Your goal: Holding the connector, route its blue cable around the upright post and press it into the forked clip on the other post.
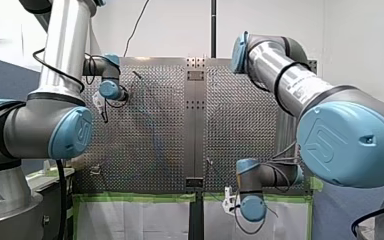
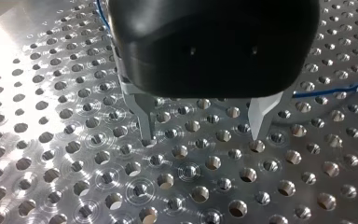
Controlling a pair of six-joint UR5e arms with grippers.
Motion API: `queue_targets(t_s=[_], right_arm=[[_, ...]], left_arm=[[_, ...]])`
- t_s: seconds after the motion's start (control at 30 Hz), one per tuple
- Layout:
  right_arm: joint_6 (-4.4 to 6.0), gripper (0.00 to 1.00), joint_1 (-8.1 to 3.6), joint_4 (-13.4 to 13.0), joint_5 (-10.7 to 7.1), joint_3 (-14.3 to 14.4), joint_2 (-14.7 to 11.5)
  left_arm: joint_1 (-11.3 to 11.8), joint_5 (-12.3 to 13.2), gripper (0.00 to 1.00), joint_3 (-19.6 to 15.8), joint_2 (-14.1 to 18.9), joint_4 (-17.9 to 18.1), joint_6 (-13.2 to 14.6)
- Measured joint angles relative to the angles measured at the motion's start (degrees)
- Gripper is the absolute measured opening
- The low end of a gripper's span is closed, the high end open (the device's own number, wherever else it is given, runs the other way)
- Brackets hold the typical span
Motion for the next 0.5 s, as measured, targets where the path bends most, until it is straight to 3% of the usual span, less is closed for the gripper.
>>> queue_targets(t_s=[0.2,0.5], right_arm=[[-0.06,0.16,-1.58,2.4,-2.34,-0.1,-2.9],[-0.15,0.16,-4.66,3.7,-6.58,-1.4,-7.2]], left_arm=[[-0.1,-0.4,1.0,0.0,0.0,-0.1,0.0],[-0.2,-1.0,1.0,-1.0,0.0,0.6,-0.2]])
